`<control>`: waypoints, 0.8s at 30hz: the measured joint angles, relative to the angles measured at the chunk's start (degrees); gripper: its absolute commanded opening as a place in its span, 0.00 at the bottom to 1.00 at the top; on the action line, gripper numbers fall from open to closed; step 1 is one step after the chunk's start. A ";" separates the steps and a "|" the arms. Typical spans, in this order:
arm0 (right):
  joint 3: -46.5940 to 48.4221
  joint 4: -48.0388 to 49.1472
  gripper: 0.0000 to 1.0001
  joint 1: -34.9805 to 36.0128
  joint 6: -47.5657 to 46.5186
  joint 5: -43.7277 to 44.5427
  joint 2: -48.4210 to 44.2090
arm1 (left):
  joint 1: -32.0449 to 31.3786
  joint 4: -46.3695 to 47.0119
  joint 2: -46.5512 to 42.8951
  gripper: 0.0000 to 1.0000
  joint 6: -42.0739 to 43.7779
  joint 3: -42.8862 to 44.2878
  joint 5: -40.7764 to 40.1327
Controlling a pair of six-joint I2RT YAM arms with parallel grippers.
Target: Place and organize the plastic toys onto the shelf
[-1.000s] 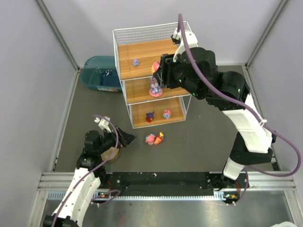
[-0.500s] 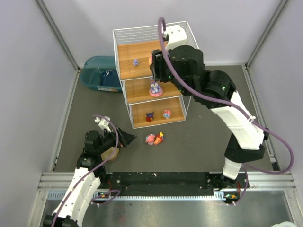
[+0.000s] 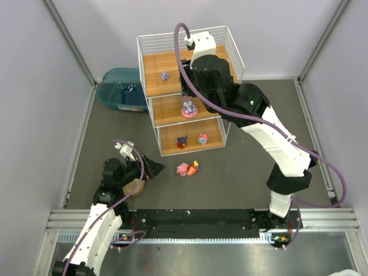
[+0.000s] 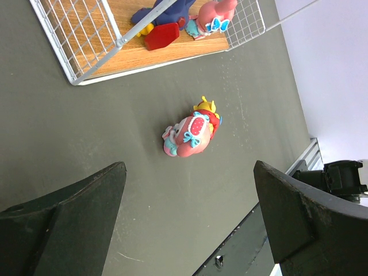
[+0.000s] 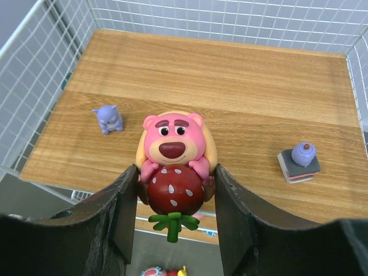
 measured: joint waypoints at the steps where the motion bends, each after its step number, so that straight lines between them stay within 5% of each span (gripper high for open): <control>1: -0.31 0.09 0.00 -0.07 0.02 0.17 0.00 | 0.00 0.00 0.00 0.99 0.00 0.00 0.02; 11: -3.39 0.68 0.05 -1.60 1.11 0.46 0.00 | -0.02 0.02 0.02 0.99 0.00 0.00 0.00; 24: -5.25 3.52 0.27 -2.73 2.49 0.24 -0.09 | -0.02 0.04 0.02 0.99 -0.11 0.00 0.00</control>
